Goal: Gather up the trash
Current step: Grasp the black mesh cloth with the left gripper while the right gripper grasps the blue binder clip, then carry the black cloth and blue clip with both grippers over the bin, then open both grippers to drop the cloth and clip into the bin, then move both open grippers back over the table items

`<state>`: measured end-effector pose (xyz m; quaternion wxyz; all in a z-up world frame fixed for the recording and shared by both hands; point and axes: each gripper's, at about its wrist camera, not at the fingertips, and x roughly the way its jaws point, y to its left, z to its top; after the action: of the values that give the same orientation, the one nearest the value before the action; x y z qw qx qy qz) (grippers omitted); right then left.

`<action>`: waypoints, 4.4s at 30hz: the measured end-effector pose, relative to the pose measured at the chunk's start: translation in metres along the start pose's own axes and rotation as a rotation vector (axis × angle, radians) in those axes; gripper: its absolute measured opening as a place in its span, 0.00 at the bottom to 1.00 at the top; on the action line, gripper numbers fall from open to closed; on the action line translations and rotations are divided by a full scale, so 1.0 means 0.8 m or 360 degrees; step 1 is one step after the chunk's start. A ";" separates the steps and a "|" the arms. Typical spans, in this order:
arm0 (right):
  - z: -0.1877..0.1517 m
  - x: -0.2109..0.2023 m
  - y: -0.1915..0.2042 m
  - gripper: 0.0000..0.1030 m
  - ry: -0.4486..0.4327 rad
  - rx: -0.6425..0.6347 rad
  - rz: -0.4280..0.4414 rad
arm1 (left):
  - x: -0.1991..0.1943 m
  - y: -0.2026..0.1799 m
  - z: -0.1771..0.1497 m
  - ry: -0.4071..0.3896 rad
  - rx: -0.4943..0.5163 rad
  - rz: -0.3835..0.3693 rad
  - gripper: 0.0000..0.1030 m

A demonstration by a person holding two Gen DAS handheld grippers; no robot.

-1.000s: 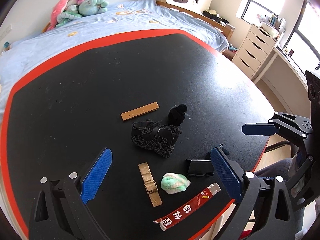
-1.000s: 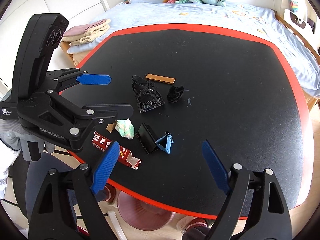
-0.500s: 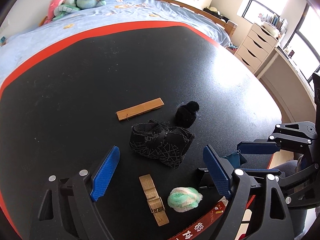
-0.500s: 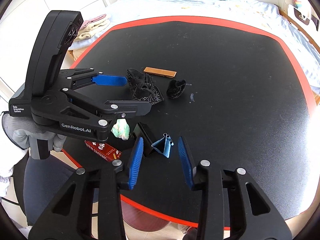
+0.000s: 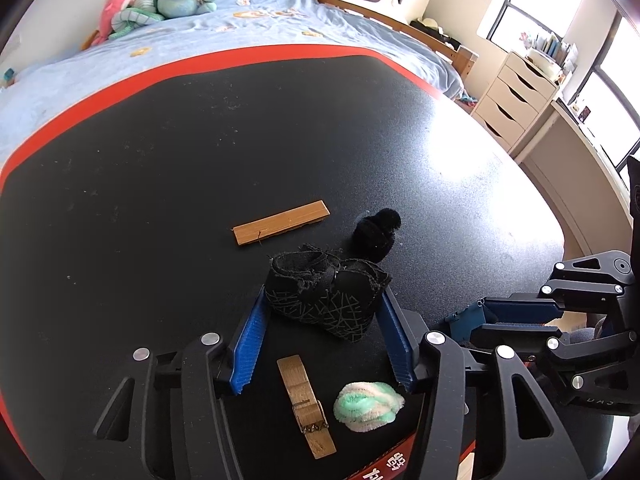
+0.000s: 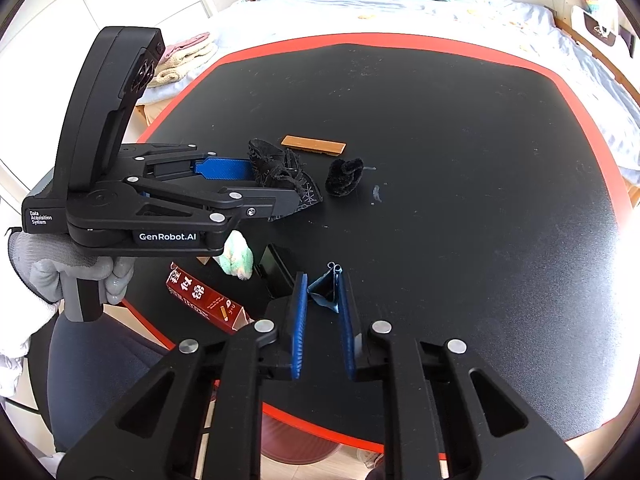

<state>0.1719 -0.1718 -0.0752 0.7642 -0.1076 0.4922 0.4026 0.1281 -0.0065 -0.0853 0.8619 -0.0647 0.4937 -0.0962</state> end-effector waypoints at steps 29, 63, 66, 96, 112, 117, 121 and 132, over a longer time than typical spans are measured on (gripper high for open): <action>-0.008 -0.099 0.035 0.14 -0.0151 -0.0113 -0.0031 | -0.107 -0.027 -0.025 -0.0150 -0.0030 0.0091 0.45; -0.151 -0.160 0.110 0.14 -0.0102 -0.0201 0.0099 | -0.176 -0.103 -0.193 -0.0151 -0.0025 0.0121 0.45; -0.157 -0.154 0.109 0.14 -0.0084 -0.0193 0.0105 | -0.171 -0.106 -0.200 -0.0128 -0.0028 0.0109 0.45; -0.160 -0.152 0.090 0.95 -0.0098 -0.0089 0.0096 | -0.176 -0.101 -0.209 -0.0165 -0.0113 0.0083 0.93; -0.157 -0.146 0.081 0.96 -0.0089 -0.0047 0.0100 | -0.175 -0.090 -0.204 -0.0155 -0.0159 0.0119 0.93; -0.150 -0.147 0.080 0.96 -0.0098 -0.0042 0.0105 | -0.176 -0.087 -0.199 -0.0163 -0.0164 0.0124 0.93; -0.141 -0.148 0.077 0.96 -0.0110 -0.0046 0.0101 | -0.178 -0.082 -0.190 -0.0176 -0.0159 0.0127 0.93; -0.082 -0.146 0.062 0.96 -0.0155 -0.0080 0.0055 | -0.174 -0.056 -0.135 -0.0225 -0.0105 0.0124 0.93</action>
<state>0.0702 -0.2353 0.0019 0.7772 -0.0986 0.4460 0.4328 -0.0384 -0.0202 -0.0137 0.8951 -0.0804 0.4367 -0.0415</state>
